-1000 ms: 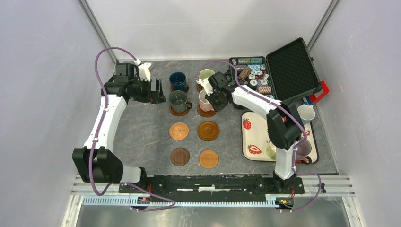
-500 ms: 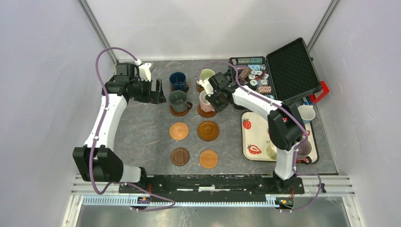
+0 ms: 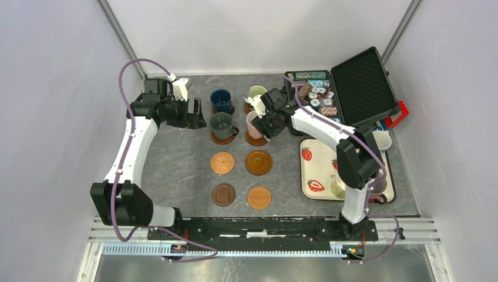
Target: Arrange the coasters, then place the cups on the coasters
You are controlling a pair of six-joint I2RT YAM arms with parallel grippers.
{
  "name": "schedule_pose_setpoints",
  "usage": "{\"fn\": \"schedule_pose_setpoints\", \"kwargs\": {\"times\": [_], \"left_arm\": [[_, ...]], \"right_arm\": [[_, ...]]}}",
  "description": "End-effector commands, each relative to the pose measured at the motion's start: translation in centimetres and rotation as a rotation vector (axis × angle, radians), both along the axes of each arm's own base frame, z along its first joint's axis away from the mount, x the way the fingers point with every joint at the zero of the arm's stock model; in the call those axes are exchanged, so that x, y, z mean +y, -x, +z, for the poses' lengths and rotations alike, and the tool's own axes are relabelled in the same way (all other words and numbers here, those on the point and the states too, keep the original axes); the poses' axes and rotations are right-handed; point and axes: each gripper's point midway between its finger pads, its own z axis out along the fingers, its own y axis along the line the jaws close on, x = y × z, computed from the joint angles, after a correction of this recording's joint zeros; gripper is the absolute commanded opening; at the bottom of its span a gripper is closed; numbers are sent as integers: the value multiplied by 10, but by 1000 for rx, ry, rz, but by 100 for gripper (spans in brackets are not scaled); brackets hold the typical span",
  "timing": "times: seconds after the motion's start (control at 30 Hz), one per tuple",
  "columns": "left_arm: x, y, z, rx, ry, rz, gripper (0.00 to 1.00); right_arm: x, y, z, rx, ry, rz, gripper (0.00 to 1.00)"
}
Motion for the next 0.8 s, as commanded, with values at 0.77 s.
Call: {"fn": "schedule_pose_setpoints", "kwargs": {"times": [0.77], "left_arm": [[-18,-8,11,-63,24,-155,100]], "right_arm": [[-146,-2,138,-207,-194,80,98]]}}
